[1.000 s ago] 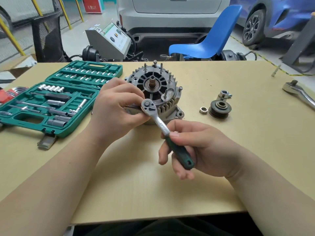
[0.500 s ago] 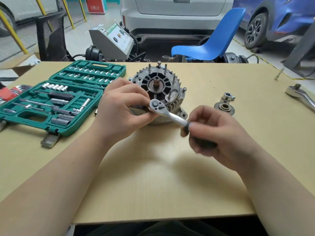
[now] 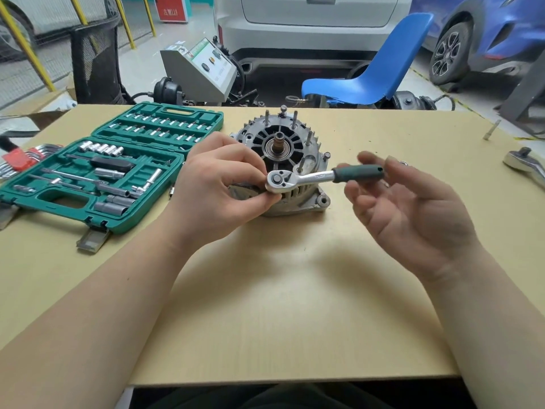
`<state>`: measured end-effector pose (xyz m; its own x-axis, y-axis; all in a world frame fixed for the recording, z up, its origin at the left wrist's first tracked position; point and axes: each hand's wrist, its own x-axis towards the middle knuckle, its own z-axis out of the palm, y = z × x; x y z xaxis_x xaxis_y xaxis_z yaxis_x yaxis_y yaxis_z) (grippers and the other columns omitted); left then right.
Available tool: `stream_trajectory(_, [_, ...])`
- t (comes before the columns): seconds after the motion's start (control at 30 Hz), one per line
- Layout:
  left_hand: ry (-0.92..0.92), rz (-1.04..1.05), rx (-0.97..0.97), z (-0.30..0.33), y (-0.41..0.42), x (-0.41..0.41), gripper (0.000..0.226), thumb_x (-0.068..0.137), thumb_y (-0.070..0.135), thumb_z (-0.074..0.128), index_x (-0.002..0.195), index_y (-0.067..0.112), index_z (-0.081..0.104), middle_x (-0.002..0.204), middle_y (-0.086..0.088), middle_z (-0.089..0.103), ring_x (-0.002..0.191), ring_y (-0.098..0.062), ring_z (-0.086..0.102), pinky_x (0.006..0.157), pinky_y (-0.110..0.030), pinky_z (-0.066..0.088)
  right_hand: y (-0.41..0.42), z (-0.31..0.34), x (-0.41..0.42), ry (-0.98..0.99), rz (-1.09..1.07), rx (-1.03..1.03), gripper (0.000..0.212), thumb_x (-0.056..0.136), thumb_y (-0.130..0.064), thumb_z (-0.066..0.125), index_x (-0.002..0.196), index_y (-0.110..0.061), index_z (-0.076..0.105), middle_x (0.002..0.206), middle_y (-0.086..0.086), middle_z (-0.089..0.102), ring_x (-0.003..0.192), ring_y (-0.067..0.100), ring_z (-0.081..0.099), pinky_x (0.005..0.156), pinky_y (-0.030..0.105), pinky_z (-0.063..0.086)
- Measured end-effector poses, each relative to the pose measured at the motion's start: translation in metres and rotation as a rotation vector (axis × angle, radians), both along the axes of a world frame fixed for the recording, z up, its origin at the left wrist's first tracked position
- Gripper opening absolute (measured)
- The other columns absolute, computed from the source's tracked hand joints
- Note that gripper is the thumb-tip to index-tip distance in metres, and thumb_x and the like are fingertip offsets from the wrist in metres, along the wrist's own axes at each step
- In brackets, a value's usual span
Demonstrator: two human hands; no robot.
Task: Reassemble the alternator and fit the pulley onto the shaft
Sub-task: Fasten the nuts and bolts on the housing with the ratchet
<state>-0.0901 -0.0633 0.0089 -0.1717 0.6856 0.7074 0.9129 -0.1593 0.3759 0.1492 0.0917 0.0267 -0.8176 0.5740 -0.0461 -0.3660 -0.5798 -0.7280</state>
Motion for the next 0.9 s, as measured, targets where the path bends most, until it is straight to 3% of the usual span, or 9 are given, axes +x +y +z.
stream_trajectory(0.1, [0.01, 0.007, 0.01, -0.002, 0.001, -0.002, 0.016, 0.088, 0.034, 0.088, 0.085, 0.018, 0.086, 0.092, 0.011, 0.074, 0.092, -0.023, 0.054, 0.086, -0.041, 0.046, -0.009, -0.009, -0.008, -0.005, -0.035, 0.092, 0.021, 0.088, -0.013, 0.066, 0.108, -0.008, 0.062, 0.105, 0.019, 0.071, 0.08, 0.025, 0.069, 0.064, 0.023, 0.055])
stream_trajectory(0.2, [-0.009, 0.062, 0.052, -0.006, 0.002, 0.001, 0.015, 0.086, 0.031, 0.09, 0.084, 0.017, 0.086, 0.091, 0.009, 0.073, 0.092, -0.022, 0.055, 0.088, -0.038, 0.045, -0.021, -0.015, -0.009, -0.017, -0.077, 0.245, 0.019, 0.083, -0.006, 0.076, 0.098, -0.009, 0.064, 0.095, 0.021, 0.07, 0.074, 0.029, 0.07, 0.058, 0.026, 0.052])
stream_trajectory(0.33, [-0.103, 0.105, 0.079, -0.008, 0.001, 0.003, 0.014, 0.084, 0.031, 0.091, 0.082, 0.018, 0.085, 0.09, 0.009, 0.072, 0.092, -0.021, 0.055, 0.087, -0.03, 0.044, -0.042, -0.022, -0.006, -0.074, -0.221, 0.734, 0.015, 0.08, -0.005, 0.076, 0.089, -0.011, 0.066, 0.094, 0.019, 0.073, 0.068, 0.034, 0.071, 0.054, 0.035, 0.051])
stream_trajectory(0.4, [-0.126, 0.107, 0.066, -0.008, 0.0, 0.0, 0.013, 0.084, 0.029, 0.09, 0.085, 0.017, 0.085, 0.091, 0.007, 0.072, 0.093, -0.02, 0.056, 0.085, -0.037, 0.05, -0.056, -0.03, -0.008, -0.168, -0.244, 1.069, 0.021, 0.083, -0.006, 0.076, 0.099, -0.016, 0.068, 0.087, 0.008, 0.071, 0.065, 0.029, 0.067, 0.057, 0.039, 0.051])
stream_trajectory(0.5, [-0.106, 0.087, 0.055, -0.006, -0.002, -0.003, 0.012, 0.084, 0.023, 0.092, 0.085, 0.013, 0.085, 0.089, 0.003, 0.073, 0.091, -0.022, 0.056, 0.084, -0.039, 0.05, -0.066, -0.029, -0.014, -0.299, -0.283, 1.444, 0.038, 0.087, -0.009, 0.072, 0.122, -0.021, 0.064, 0.087, -0.01, 0.064, 0.064, 0.019, 0.06, 0.062, 0.026, 0.048])
stream_trajectory(0.63, [-0.039, 0.039, 0.06, -0.003, 0.0, 0.0, 0.013, 0.086, 0.026, 0.09, 0.085, 0.013, 0.085, 0.089, 0.004, 0.073, 0.089, -0.026, 0.056, 0.086, -0.03, 0.044, -0.06, -0.003, -0.022, -0.465, -0.326, 1.424, 0.053, 0.086, -0.013, 0.065, 0.135, -0.031, 0.056, 0.095, -0.015, 0.065, 0.075, 0.013, 0.064, 0.063, 0.015, 0.045])
stream_trajectory(0.8, [0.056, -0.018, 0.042, -0.005, 0.001, -0.008, 0.022, 0.084, 0.034, 0.093, 0.094, 0.016, 0.086, 0.095, 0.006, 0.071, 0.093, -0.025, 0.054, 0.087, -0.033, 0.044, -0.048, 0.013, -0.029, -0.552, -0.292, 1.531, 0.04, 0.095, -0.027, 0.069, 0.133, -0.037, 0.064, 0.079, -0.01, 0.067, 0.07, 0.013, 0.059, 0.064, 0.026, 0.045])
stream_trajectory(0.9, [0.09, -0.008, 0.041, -0.005, 0.001, -0.012, 0.03, 0.083, 0.035, 0.096, 0.101, 0.014, 0.085, 0.105, 0.0, 0.069, 0.101, -0.029, 0.055, 0.092, -0.038, 0.046, -0.043, 0.011, -0.025, -0.536, -0.315, 1.489, 0.032, 0.095, -0.026, 0.068, 0.126, -0.035, 0.072, 0.069, -0.009, 0.063, 0.058, 0.011, 0.05, 0.057, 0.017, 0.037])
